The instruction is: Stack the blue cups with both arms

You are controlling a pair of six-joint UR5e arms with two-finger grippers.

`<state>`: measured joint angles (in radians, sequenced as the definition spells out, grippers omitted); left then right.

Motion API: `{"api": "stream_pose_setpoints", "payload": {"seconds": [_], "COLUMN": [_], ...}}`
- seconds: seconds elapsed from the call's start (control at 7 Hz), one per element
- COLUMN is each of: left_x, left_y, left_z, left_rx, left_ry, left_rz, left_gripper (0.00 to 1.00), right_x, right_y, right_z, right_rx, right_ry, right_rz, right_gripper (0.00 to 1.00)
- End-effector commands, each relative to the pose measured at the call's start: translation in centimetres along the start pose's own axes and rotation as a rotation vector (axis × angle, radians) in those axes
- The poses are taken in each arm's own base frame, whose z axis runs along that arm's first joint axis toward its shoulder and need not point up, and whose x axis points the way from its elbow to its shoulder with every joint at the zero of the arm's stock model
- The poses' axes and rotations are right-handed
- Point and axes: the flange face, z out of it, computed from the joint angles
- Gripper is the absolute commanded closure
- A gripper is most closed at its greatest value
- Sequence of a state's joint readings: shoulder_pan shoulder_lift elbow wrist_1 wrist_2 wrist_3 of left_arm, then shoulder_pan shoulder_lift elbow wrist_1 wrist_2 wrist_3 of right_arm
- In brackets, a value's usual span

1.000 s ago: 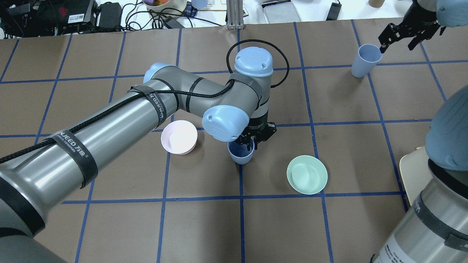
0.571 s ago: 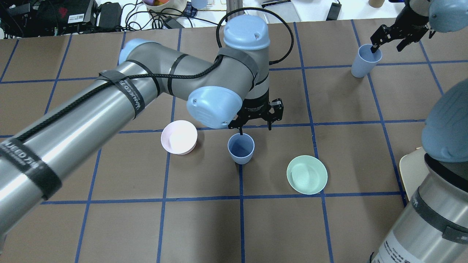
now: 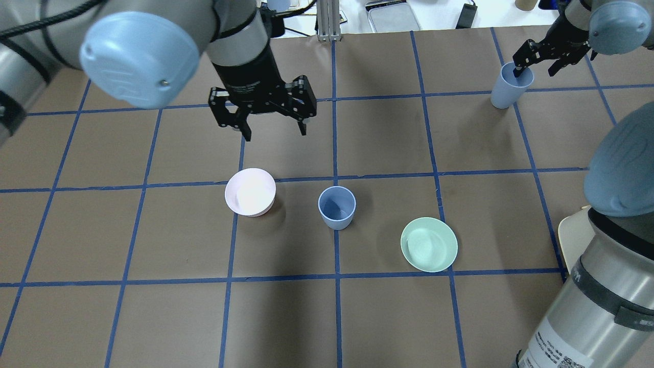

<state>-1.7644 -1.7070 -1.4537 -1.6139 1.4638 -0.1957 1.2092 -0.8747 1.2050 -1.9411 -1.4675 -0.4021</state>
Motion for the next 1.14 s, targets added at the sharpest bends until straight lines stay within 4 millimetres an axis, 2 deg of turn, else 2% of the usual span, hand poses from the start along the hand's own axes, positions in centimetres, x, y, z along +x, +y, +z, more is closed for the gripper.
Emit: {"api": "stream_pose_setpoints", "payload": {"seconds": [0.0, 0.14, 0.29, 0.57, 0.71, 0.86, 1.0], "left_x": [-6.3, -7.2, -7.3, -8.0, -8.0, -7.9, -8.0], "left_y": [0.4, 0.2, -0.2, -0.7, -0.5, -0.3, -0.3], "left_z": [-2.2, -3.0, -3.4, -2.9, -2.8, -2.9, -2.9], "left_rx": [0.036, 0.073, 0.117, 0.162, 0.160, 0.163, 0.161], "left_ry": [-0.031, -0.032, -0.044, -0.101, -0.101, -0.101, -0.102], "left_rz": [0.029, 0.055, 0.058, 0.055, 0.053, 0.055, 0.053], "left_gripper": [0.00, 0.00, 0.00, 0.00, 0.00, 0.00, 0.00], "right_x": [0.1, 0.0, -0.2, -0.6, -1.3, -5.2, -11.2], "right_y": [0.0, 0.0, -0.1, -0.2, 0.2, 0.6, 1.7], "right_z": [1.2, 0.8, 0.6, 0.1, -2.7, -6.4, -9.1], "right_rx": [-0.020, -0.013, -0.010, -0.005, 0.010, 0.018, 0.007], "right_ry": [-0.004, -0.005, -0.005, 0.005, 0.020, 0.018, 0.014], "right_rz": [0.012, 0.042, 0.049, 0.045, 0.053, 0.087, 0.030], "right_gripper": [0.66, 0.79, 0.88, 0.97, 1.00, 1.00, 1.00]}}
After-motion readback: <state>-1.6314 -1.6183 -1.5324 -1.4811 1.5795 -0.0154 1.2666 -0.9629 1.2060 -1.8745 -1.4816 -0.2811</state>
